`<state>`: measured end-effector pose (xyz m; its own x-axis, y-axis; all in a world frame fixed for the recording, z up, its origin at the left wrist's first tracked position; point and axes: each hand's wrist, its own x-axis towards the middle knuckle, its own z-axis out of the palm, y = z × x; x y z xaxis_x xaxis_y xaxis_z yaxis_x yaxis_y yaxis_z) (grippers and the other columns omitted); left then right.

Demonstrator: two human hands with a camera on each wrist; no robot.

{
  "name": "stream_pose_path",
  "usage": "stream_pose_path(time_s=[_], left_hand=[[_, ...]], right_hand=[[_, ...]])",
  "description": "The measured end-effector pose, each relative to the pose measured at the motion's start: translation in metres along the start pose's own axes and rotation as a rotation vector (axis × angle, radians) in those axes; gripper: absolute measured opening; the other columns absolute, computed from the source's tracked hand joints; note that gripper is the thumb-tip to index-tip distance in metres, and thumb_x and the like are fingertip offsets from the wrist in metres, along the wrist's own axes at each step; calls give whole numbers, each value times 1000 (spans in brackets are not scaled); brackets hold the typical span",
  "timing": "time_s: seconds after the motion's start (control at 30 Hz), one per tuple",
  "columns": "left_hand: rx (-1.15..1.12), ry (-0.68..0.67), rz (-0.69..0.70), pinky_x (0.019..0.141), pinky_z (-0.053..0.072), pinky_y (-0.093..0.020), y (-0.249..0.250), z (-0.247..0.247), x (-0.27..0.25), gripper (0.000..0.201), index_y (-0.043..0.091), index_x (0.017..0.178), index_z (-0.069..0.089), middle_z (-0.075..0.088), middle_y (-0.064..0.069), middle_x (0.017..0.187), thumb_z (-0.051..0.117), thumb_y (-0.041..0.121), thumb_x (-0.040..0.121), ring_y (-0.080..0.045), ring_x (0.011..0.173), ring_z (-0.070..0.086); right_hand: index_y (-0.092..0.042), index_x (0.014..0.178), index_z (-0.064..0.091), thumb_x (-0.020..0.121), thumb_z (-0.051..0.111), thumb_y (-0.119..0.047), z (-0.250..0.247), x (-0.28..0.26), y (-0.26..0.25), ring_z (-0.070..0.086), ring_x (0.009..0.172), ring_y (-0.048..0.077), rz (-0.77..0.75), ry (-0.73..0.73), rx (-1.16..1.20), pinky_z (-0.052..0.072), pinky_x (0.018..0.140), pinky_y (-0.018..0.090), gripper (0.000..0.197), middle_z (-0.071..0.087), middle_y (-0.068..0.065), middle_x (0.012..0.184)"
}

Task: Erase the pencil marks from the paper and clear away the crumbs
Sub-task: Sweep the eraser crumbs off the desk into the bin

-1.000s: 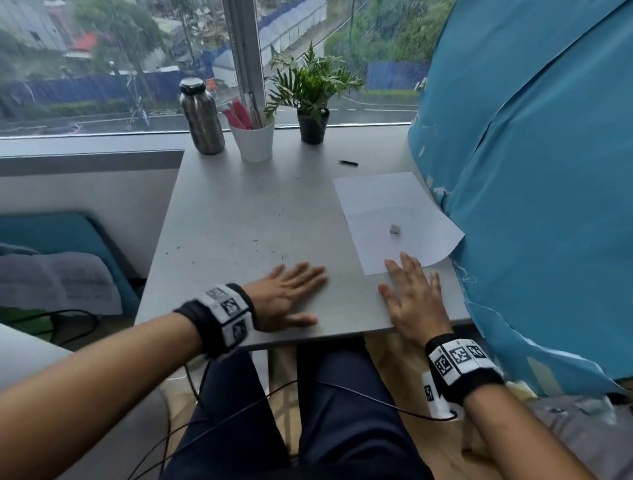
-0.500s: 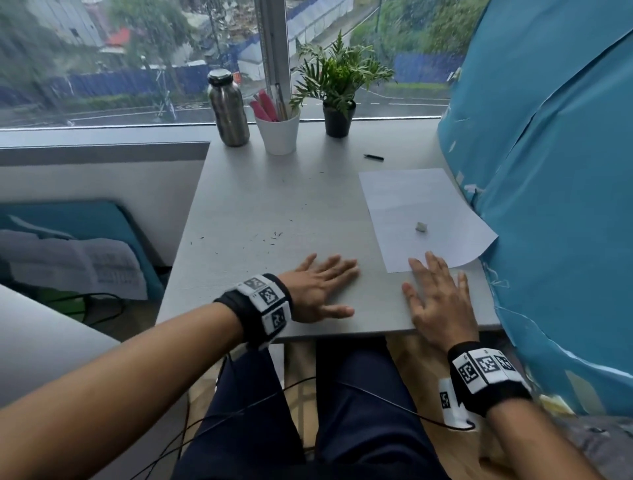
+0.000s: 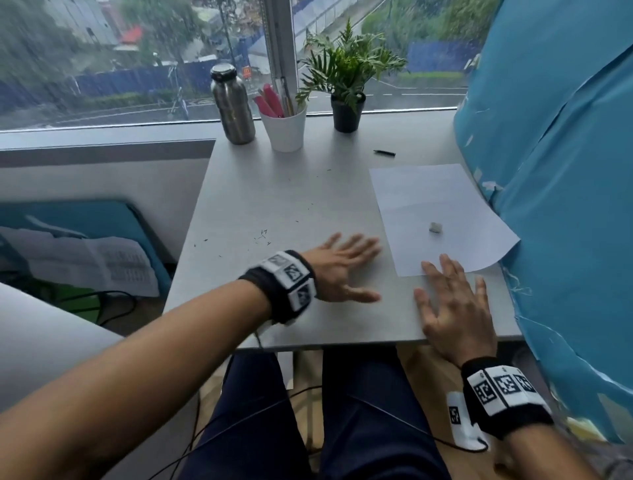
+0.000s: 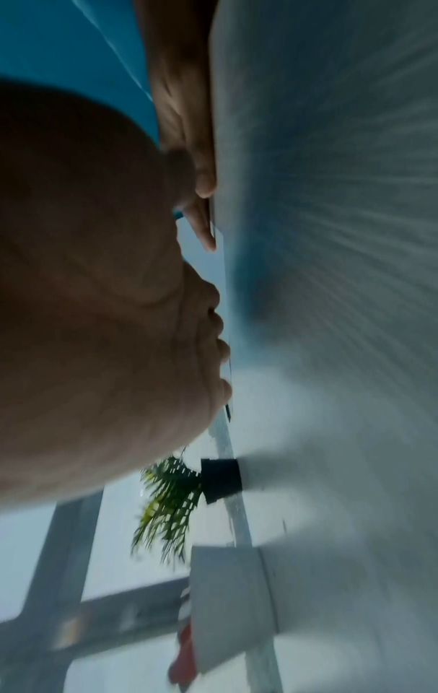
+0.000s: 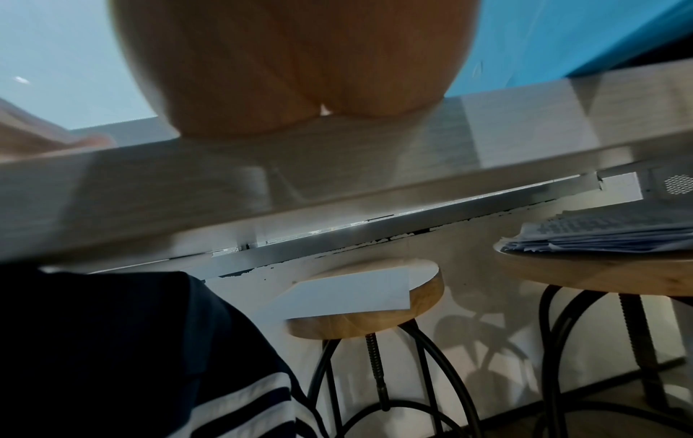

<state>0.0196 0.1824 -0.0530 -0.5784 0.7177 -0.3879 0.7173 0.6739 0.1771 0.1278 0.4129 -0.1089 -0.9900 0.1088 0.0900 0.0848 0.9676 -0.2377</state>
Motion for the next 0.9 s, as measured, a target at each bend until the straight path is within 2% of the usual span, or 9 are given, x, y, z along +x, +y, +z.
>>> stream_pose_path(time_s=[0.13, 0.23, 0.4, 0.47, 0.53, 0.67, 0.77, 0.83, 0.9], left_hand=[[-13, -31, -6, 120, -10, -43, -19, 5, 12, 89, 24, 156, -8, -15, 6, 163, 32, 71, 92, -13, 149, -13], [-40, 22, -172, 121, -4, -45, -65, 4, -14, 86, 24, 156, -7, -14, 4, 163, 33, 67, 94, -16, 150, -9], [50, -14, -529, 119, -11, -43, -101, 1, -40, 98, 16, 156, -9, -14, -1, 163, 19, 79, 86, -17, 150, -9], [42, 48, -527, 119, -11, -43, -97, -10, -23, 103, 12, 156, -8, -12, -4, 163, 18, 81, 84, -18, 150, -9], [-12, 111, -434, 119, -10, -43, -89, -24, 3, 100, 13, 156, -7, -11, -3, 164, 23, 79, 86, -17, 150, -9], [-116, 32, -287, 120, -8, -43, -78, -31, 46, 91, 18, 156, -9, -14, 1, 163, 29, 71, 92, -15, 150, -11], [-175, 31, -307, 120, -6, -41, -85, -18, 38, 90, 19, 156, -9, -17, 2, 162, 29, 70, 93, -14, 150, -13], [-191, 59, -382, 121, -5, -40, -90, -10, 16, 94, 17, 156, -11, -18, 0, 162, 28, 72, 90, -14, 149, -13], [-150, 5, -491, 120, -5, -42, -91, -6, -5, 100, 13, 155, -13, -19, -5, 162, 26, 76, 88, -17, 150, -13]], right_hand=[[-33, 149, 28, 91, 21, -56, -1, -1, 0, 17, 148, 17, -7, -4, 8, 7, 120, 52, 63, 20, -1, 161], [-32, 149, 28, 91, 21, -55, 0, -1, 0, 17, 148, 17, -6, -4, 14, 6, 120, 51, 62, 20, -1, 161], [-33, 150, 26, 92, 24, -55, -1, -2, -1, 18, 148, 16, 17, -10, 18, 7, 121, 51, 61, 18, -2, 161], [-33, 150, 26, 92, 24, -55, -1, -2, -1, 17, 148, 15, 15, -17, 11, 7, 121, 51, 62, 18, -2, 161], [-34, 150, 25, 92, 23, -55, -2, -2, -1, 16, 148, 14, 12, -24, 13, 6, 121, 51, 62, 17, -3, 161], [-33, 150, 26, 92, 22, -56, -4, -1, -2, 16, 148, 14, 13, -42, 17, 8, 121, 52, 63, 16, -3, 161], [-33, 150, 26, 91, 22, -55, -4, 0, -1, 15, 149, 15, 16, -52, 17, 8, 121, 52, 63, 15, -3, 162], [-33, 150, 25, 91, 23, -55, -6, 0, -2, 15, 149, 15, 20, -57, 28, 8, 120, 52, 63, 15, -3, 162], [-34, 150, 25, 91, 24, -55, -7, -1, -3, 15, 149, 14, 22, -64, 35, 8, 120, 52, 63, 15, -3, 162]])
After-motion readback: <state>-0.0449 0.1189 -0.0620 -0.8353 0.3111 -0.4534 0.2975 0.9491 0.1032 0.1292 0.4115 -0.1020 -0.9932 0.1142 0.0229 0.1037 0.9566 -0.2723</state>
